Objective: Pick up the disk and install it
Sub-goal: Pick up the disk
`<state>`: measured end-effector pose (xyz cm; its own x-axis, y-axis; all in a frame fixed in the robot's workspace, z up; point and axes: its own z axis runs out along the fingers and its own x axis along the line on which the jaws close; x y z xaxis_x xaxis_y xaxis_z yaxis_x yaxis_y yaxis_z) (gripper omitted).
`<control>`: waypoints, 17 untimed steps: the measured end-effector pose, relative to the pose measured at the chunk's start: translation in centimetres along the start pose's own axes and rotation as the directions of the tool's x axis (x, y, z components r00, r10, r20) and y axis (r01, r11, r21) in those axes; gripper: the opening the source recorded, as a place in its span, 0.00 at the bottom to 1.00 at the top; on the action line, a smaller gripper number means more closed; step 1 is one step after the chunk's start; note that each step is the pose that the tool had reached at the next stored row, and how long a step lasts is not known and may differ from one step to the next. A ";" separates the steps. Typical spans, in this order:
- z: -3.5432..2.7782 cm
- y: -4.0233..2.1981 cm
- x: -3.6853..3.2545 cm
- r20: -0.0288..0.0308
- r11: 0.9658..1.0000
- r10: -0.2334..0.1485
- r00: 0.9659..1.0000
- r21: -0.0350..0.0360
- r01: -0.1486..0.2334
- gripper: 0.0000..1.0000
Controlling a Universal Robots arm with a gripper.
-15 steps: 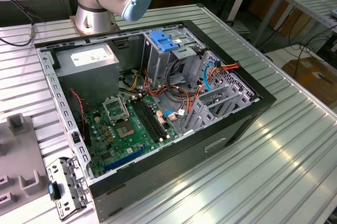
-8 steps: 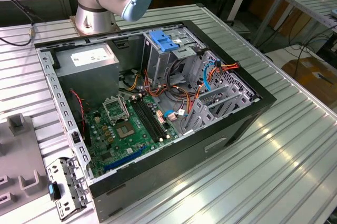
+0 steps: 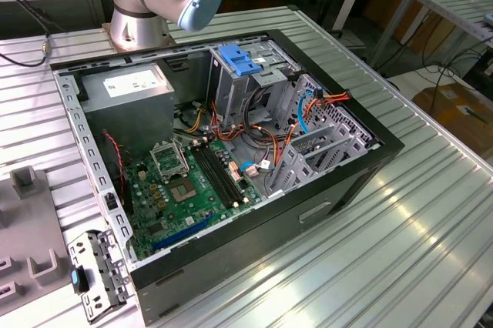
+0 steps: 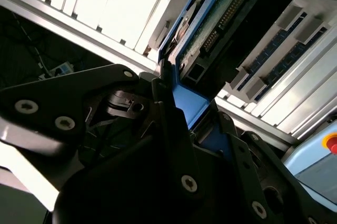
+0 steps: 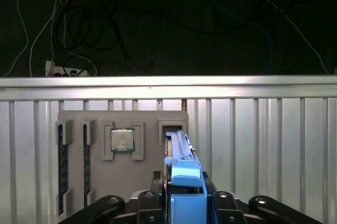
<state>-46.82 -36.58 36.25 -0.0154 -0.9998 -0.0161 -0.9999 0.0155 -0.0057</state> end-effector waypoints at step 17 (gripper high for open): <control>-2.78 -0.01 -0.04 -0.020 1.000 0.000 1.000 0.000 0.000 0.37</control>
<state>-46.82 -36.58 39.04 -0.0154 -0.9999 0.0036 -0.9999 0.0154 -0.0061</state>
